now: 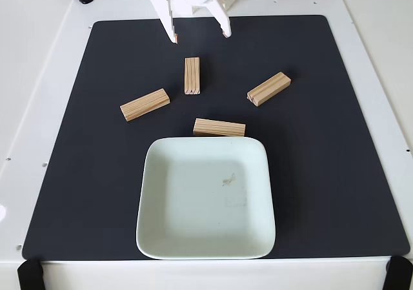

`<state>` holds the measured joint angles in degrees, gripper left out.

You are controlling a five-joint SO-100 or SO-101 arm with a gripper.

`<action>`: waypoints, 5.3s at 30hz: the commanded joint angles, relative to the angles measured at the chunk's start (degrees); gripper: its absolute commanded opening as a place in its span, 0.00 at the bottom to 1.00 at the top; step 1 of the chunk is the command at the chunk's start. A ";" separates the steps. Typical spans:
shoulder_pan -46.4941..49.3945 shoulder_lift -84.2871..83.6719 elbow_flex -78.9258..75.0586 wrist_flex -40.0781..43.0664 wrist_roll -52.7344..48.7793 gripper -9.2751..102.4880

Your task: Pick up the wooden block and place them on the plate.

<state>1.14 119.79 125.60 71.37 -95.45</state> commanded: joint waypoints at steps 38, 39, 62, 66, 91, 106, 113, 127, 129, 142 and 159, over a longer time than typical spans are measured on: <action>1.23 -19.60 -4.57 -7.56 -1.49 0.51; 1.05 -19.60 -4.57 -7.56 -1.49 0.51; -2.72 -8.61 6.68 -8.44 -2.29 0.51; -2.72 -8.61 6.86 -12.22 -2.29 0.51; -0.70 -16.35 5.80 -25.22 -1.49 0.51; -0.53 -17.14 6.50 -25.22 0.44 0.30; -1.41 -17.14 6.24 -25.22 7.21 0.07; -1.49 -12.39 4.66 -20.65 7.91 0.08; -1.93 -9.05 3.52 -17.31 9.93 0.08; -15.82 18.98 2.20 -20.65 52.21 0.08; -15.21 -7.47 -16.35 -46.49 88.68 0.08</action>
<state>-14.85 121.73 118.92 26.19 -10.81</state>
